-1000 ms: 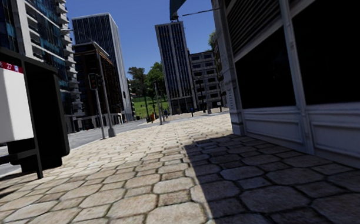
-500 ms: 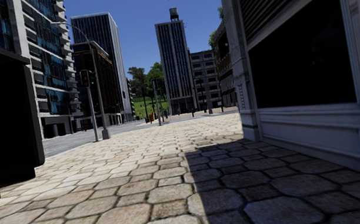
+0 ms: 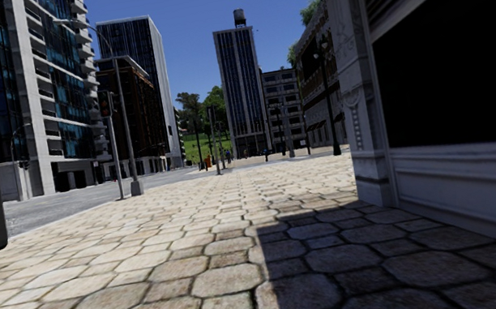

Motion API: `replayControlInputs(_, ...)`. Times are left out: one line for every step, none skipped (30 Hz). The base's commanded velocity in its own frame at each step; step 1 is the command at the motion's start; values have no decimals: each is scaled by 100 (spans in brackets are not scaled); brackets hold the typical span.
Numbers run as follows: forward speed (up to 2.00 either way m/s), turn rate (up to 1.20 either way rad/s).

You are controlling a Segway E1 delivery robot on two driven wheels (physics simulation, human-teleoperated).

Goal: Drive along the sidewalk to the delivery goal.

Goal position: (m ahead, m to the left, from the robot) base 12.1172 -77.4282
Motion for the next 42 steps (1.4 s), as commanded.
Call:
replayControlInputs(200,0)
replayControlInputs(200,0)
replayControlInputs(200,0)
replayControlInputs(200,0)
replayControlInputs(200,0)
replayControlInputs(200,0)
replayControlInputs(200,0)
replayControlInputs(200,0)
replayControlInputs(200,0)
replayControlInputs(200,0)
replayControlInputs(200,0)
replayControlInputs(200,0)
replayControlInputs(200,0)
replayControlInputs(200,0)
replayControlInputs(200,0)
replayControlInputs(200,0)
replayControlInputs(200,0)
replayControlInputs(200,0)
replayControlInputs(200,0)
replayControlInputs(200,0)
replayControlInputs(200,0)
replayControlInputs(200,0)
replayControlInputs(200,0)
replayControlInputs(200,0)
replayControlInputs(200,0)
replayControlInputs(200,0)
replayControlInputs(200,0)
replayControlInputs(200,0)
replayControlInputs(200,0)
replayControlInputs(200,0)
replayControlInputs(200,0)
replayControlInputs(200,0)
replayControlInputs(200,0)
replayControlInputs(200,0)
replayControlInputs(200,0)
replayControlInputs(200,-14)
replayControlInputs(200,-26)
replayControlInputs(200,-26)
replayControlInputs(200,-41)
replayControlInputs(200,-45)
replayControlInputs(200,-54)
replayControlInputs(200,-54)
